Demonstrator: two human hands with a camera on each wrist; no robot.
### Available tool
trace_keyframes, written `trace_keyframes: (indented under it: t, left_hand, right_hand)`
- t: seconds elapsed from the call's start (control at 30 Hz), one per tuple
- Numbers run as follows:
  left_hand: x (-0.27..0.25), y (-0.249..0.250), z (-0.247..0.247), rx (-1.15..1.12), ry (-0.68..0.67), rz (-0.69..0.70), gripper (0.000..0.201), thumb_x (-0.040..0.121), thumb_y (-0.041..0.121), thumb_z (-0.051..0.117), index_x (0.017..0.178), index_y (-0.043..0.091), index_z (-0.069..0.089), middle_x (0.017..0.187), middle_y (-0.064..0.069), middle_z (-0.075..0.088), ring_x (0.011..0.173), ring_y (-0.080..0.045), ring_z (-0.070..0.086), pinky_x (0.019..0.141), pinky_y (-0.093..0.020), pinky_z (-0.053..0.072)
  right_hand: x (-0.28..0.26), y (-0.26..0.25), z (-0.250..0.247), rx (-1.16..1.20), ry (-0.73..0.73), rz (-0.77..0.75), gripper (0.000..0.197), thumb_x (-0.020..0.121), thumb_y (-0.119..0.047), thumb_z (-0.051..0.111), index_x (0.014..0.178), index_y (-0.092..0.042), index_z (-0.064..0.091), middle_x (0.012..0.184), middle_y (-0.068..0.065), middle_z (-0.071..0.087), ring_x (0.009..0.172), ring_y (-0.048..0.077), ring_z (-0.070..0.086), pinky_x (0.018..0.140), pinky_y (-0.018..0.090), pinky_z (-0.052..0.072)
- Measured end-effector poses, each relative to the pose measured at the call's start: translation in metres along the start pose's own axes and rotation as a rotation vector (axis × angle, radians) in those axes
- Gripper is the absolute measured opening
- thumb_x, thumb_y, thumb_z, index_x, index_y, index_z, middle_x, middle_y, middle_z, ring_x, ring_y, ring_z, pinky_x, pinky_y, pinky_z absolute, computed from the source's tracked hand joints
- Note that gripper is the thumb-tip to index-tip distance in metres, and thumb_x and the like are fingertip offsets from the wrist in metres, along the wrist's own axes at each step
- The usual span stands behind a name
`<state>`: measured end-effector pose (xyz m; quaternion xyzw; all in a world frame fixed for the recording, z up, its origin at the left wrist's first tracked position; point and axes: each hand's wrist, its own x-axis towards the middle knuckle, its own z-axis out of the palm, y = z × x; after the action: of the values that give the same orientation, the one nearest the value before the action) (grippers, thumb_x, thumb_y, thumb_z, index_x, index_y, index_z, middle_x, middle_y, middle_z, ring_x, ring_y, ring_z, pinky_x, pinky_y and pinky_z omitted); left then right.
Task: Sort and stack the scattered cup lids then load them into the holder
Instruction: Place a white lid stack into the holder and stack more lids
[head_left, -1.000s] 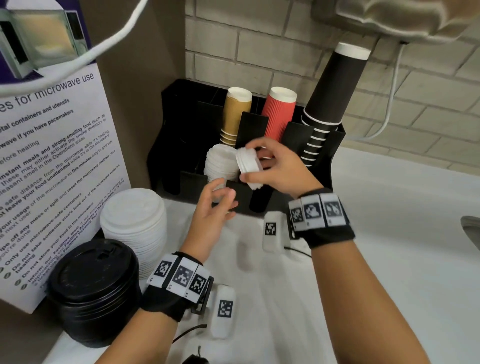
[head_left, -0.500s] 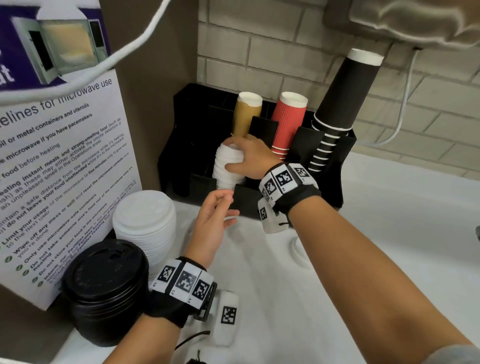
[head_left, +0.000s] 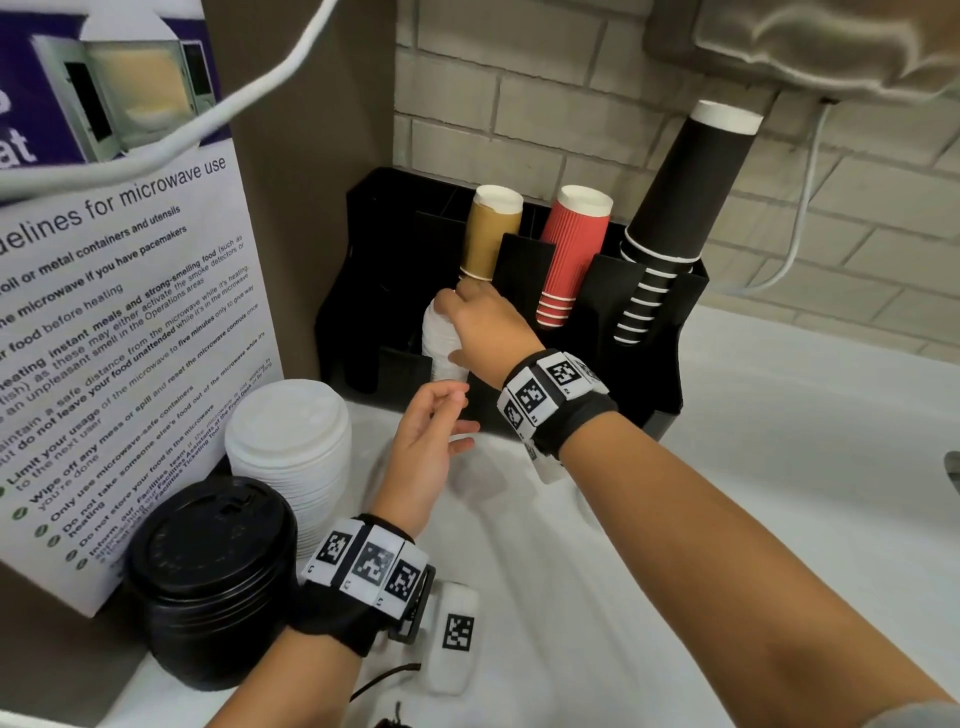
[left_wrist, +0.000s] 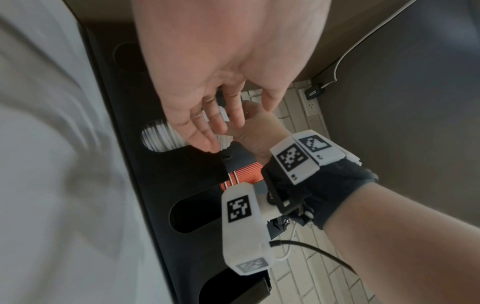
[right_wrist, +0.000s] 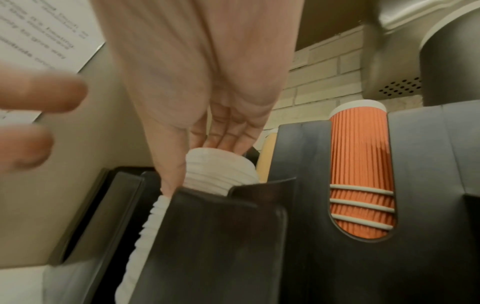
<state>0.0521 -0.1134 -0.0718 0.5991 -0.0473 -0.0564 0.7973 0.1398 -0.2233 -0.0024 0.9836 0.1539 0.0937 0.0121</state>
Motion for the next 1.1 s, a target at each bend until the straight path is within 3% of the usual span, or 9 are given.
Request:
trace_keyframes:
  t: [0.2,0.3,0.47,0.53,0.6,0.67,0.73,0.87,1.1]
  left_hand:
    - [0.0,0.001,-0.003,0.007,0.015,0.002,0.016,0.102,0.02,0.046,0.106,0.019,0.061,0.116,-0.007,0.061,0.085,-0.011,0.063,0.073,-0.02,0.054]
    - [-0.001,0.001,-0.003,-0.001,0.011,0.007,0.016,0.102,0.02,0.046,0.104,0.021,0.062,0.113,-0.004,0.06,0.082,-0.009,0.063,0.073,-0.019,0.053]
    - [-0.001,0.001,0.003,-0.01,-0.008,0.003,0.016,0.102,0.02,0.046,0.105,0.02,0.061,0.107,-0.002,0.059,0.084,-0.011,0.063,0.075,-0.022,0.052]
    - [-0.001,0.001,0.005,-0.011,-0.01,0.0,0.015,0.102,0.02,0.046,0.104,0.022,0.062,0.106,-0.001,0.059,0.085,-0.011,0.064,0.075,-0.021,0.053]
    - [-0.001,0.0,0.007,-0.011,-0.02,0.001,0.015,0.102,0.02,0.046,0.104,0.022,0.062,0.106,0.0,0.058,0.085,-0.011,0.064,0.073,-0.018,0.053]
    - [-0.001,0.0,0.01,-0.014,-0.032,-0.002,0.015,0.102,0.02,0.047,0.105,0.022,0.061,0.106,0.0,0.058,0.085,-0.011,0.064,0.074,-0.018,0.053]
    - [-0.002,0.001,0.014,-0.014,-0.048,-0.006,0.015,0.102,0.02,0.047,0.103,0.023,0.061,0.106,0.001,0.058,0.085,-0.011,0.064,0.075,-0.019,0.052]
    - [-0.007,0.0,0.019,-0.003,-0.078,-0.011,0.016,0.102,0.02,0.047,0.101,0.025,0.062,0.105,0.003,0.058,0.085,-0.01,0.064,0.076,-0.021,0.052]
    - [-0.01,-0.003,0.022,0.017,-0.101,-0.018,0.014,0.101,0.019,0.049,0.104,0.024,0.063,0.101,0.007,0.06,0.089,-0.011,0.065,0.078,-0.021,0.052]
  right_hand:
    - [-0.002,-0.003,0.01,-0.009,0.037,-0.05,0.055,0.083,-0.005,0.066,0.134,-0.007,0.045,0.129,0.013,0.047,0.121,0.029,0.043,0.095,0.033,0.039]
    - [-0.012,-0.001,-0.001,0.21,0.082,-0.012,0.056,0.081,-0.012,0.071,0.132,-0.008,0.049,0.129,0.013,0.046,0.123,0.028,0.04,0.099,0.031,0.035]
    - [-0.064,0.02,-0.035,0.651,0.356,0.215,0.017,0.084,-0.015,0.069,0.098,-0.006,0.065,0.095,0.009,0.062,0.08,0.011,0.054,0.075,0.019,0.042]
    - [-0.097,0.036,-0.04,0.774,0.233,0.371,0.008,0.088,-0.02,0.065,0.09,-0.013,0.068,0.083,0.001,0.066,0.073,0.008,0.056,0.069,0.018,0.045]
    - [-0.129,0.05,-0.034,0.794,-0.015,0.503,0.008,0.089,-0.027,0.063,0.094,-0.023,0.068,0.082,-0.007,0.064,0.078,0.009,0.058,0.066,0.016,0.043]
    - [-0.155,0.06,-0.02,0.66,-0.312,0.634,0.031,0.087,-0.036,0.065,0.117,-0.027,0.064,0.105,-0.006,0.063,0.099,0.014,0.058,0.076,0.016,0.04]
    - [-0.172,0.066,-0.003,0.535,-0.47,0.736,0.06,0.081,-0.037,0.072,0.136,-0.029,0.05,0.136,-0.002,0.052,0.124,0.018,0.05,0.091,0.021,0.036]
    - [-0.182,0.07,0.023,0.57,-0.504,0.843,0.088,0.066,-0.027,0.085,0.142,-0.031,0.041,0.14,0.003,0.047,0.124,0.025,0.05,0.095,0.03,0.042]
    - [-0.182,0.064,0.039,0.379,-0.541,0.827,0.079,0.061,-0.025,0.087,0.127,-0.033,0.044,0.116,0.003,0.041,0.107,0.032,0.05,0.077,0.039,0.047]
